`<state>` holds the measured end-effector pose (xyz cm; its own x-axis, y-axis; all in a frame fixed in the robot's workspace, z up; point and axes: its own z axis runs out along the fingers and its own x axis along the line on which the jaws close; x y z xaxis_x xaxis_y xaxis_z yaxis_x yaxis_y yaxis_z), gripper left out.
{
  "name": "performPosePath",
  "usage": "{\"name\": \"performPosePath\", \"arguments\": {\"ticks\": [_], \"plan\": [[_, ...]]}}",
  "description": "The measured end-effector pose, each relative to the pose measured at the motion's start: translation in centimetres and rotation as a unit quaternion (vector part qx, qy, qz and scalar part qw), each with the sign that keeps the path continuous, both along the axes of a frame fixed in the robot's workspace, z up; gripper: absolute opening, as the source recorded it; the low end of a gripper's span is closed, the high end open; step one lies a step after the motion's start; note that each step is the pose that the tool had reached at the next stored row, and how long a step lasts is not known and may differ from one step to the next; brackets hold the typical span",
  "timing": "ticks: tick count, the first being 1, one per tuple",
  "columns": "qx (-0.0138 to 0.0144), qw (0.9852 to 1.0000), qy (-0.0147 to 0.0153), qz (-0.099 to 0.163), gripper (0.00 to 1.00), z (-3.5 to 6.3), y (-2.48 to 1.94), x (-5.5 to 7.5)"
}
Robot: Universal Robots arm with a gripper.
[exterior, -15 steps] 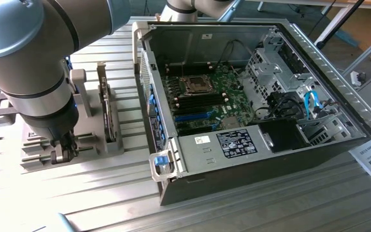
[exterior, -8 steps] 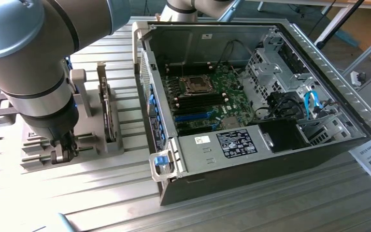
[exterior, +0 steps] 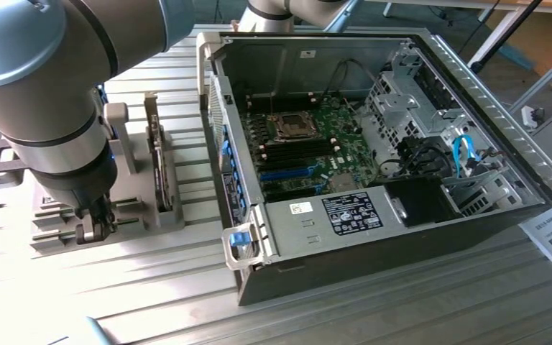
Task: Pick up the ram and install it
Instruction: 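Pick up the ram and move it above insertion slot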
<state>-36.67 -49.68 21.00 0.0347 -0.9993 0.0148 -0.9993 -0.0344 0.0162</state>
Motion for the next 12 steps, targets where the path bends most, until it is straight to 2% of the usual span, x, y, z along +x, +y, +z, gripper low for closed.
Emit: {"name": "performPosePath", "arguments": {"ticks": [4,6,12], "plan": [[0.0,1.0,0.0,0.0,0.21,0.0,0.0,0.0],[0.0,1.0,0.0,0.0,0.12,0.0,0.0,0.0],[0.0,1.0,0.0,0.0,0.12,0.0,0.0,0.0]]}}
